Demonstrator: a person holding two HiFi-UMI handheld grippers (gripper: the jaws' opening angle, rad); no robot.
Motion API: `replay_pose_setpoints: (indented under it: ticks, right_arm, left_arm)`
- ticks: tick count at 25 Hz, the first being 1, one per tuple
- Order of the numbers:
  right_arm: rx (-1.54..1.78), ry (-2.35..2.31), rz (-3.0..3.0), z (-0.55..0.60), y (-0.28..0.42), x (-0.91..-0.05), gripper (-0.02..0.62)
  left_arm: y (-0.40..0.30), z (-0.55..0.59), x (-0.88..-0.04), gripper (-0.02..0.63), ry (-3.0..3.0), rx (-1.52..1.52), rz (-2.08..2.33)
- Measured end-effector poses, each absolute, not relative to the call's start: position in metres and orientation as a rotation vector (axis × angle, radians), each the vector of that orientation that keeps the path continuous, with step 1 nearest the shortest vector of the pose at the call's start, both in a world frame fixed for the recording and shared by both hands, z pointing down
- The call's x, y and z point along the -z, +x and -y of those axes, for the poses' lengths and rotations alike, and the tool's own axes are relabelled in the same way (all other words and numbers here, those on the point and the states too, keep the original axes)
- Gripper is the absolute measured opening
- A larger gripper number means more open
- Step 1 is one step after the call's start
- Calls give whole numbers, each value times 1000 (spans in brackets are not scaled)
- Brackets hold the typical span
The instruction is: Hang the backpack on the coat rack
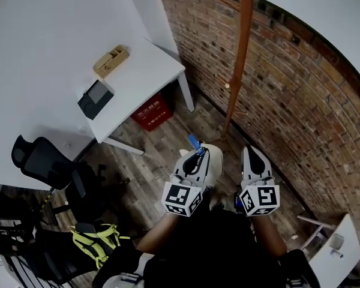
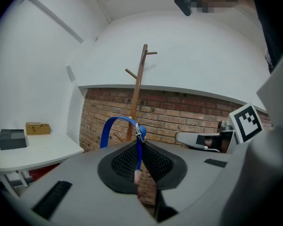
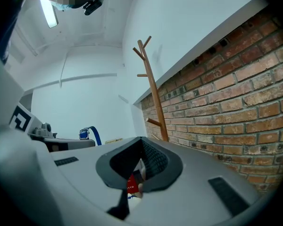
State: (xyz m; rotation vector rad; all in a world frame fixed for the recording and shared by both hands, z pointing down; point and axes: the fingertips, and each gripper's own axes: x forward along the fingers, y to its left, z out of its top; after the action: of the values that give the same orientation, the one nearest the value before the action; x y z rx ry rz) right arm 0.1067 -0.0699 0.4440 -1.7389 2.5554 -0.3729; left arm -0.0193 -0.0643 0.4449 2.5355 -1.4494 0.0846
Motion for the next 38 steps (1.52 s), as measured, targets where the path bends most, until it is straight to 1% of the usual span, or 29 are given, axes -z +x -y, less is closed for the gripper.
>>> replay_pose_setpoints:
  ticks: [9,22,38]
  right_arm:
    - [394,-1827,-2495,91,96,-448,12]
    - [367,-1909,-2430,120,87,-444,12]
    - [388,-2052,-2335,125,78,-449,12]
  left_arm:
    - [-17,88,-448,28,2577,-91,1330]
    - [-24,127,-440,28,2628,-63,1276]
    - [-27,137,-446,28,2666,-90,1131]
